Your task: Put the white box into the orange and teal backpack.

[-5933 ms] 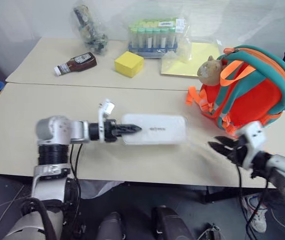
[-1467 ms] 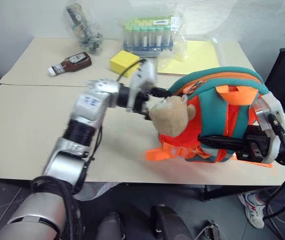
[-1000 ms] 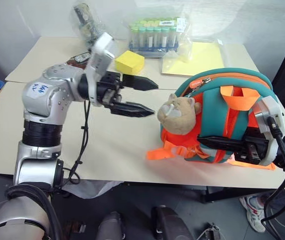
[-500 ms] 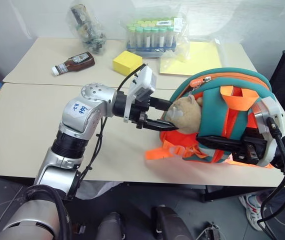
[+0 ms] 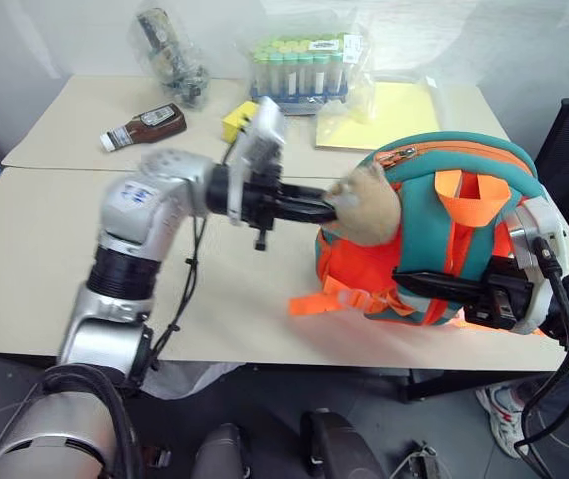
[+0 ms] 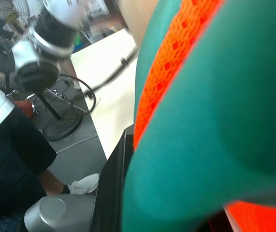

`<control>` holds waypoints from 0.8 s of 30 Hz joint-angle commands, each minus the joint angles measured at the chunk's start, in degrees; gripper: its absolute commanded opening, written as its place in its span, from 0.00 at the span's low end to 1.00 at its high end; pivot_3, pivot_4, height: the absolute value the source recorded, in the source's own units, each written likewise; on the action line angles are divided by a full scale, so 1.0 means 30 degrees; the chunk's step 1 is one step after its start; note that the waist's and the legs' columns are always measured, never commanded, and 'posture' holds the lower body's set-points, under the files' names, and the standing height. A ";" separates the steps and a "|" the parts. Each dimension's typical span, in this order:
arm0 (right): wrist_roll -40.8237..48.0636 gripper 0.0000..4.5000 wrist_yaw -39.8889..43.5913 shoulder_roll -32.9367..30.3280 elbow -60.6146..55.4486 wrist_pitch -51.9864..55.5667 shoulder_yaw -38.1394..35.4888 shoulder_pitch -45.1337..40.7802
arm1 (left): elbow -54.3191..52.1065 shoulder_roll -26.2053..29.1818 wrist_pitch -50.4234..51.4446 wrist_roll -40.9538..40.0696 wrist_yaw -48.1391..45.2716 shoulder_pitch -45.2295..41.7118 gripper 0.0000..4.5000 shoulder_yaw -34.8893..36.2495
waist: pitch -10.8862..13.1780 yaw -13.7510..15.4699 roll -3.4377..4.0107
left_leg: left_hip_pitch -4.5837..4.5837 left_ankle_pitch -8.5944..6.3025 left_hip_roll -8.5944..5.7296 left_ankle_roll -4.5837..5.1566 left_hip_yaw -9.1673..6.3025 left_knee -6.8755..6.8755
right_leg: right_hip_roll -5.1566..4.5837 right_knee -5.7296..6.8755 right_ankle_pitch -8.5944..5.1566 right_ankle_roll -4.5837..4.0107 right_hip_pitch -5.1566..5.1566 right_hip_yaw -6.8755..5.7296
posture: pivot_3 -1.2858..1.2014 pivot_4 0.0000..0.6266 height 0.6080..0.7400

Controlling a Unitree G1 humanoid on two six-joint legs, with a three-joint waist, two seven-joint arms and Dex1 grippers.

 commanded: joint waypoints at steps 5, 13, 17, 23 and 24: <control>-0.0188 0.00 0.0864 -0.0467 -0.0066 -0.0381 -0.2178 0.1354 | 0.5730 0.2799 -0.4127 0.2400 -0.3257 -0.2044 0.03 -0.0102 | 0.0000 0.0020 0.0000 | 0.0005 -0.0002 -0.0012 0.0004 0.0016 -0.0001 | -0.0006 -0.0010 0.0000 0.0000 0.0003 0.0001 | 0.52 0.24 1.00; -0.0170 0.00 0.0986 -0.0423 0.0082 -0.0460 -0.2774 0.1700 | 0.7903 0.2365 -1.4614 0.9079 -0.2915 0.0453 0.03 -0.4411 | -0.0001 0.0063 -0.0001 | 0.0005 -0.0028 -0.0014 0.0035 0.0036 -0.0007 | -0.0025 -0.0038 0.0000 -0.0001 0.0007 0.0019 | 0.52 0.24 1.00; -0.0089 0.00 0.0651 -0.0300 -0.0235 -0.0482 -0.2343 0.1182 | 0.7191 0.0022 -1.6696 1.0680 -0.0616 0.2290 0.03 -0.5471 | 0.0000 0.0158 -0.0005 | -0.0023 -0.0036 -0.0016 0.0058 0.0023 0.0019 | -0.0040 -0.0030 0.0003 0.0003 0.0000 0.0019 | 0.52 0.24 1.00; -0.1526 0.00 0.0378 -0.0628 -0.0349 -0.0718 -0.2008 0.1112 | 0.6308 -0.1103 -1.4060 0.9283 -0.0242 0.2971 0.03 -0.4157 | -0.0003 0.0328 -0.0006 | -0.0025 -0.0076 -0.0021 0.0129 0.0014 0.0028 | -0.0030 -0.0026 0.0006 0.0008 0.0002 0.0020 | 0.52 0.24 1.00; -0.1978 0.00 0.0497 -0.0811 -0.0206 -0.0805 -0.2140 0.1275 | 0.6127 -0.0871 -1.3003 0.8649 -0.0576 0.2949 0.11 -0.3628 | -0.0003 0.0330 -0.0006 | -0.0028 -0.0076 -0.0019 0.0129 0.0014 0.0028 | -0.0027 -0.0025 0.0006 0.0008 0.0000 0.0018 | 0.52 0.24 1.00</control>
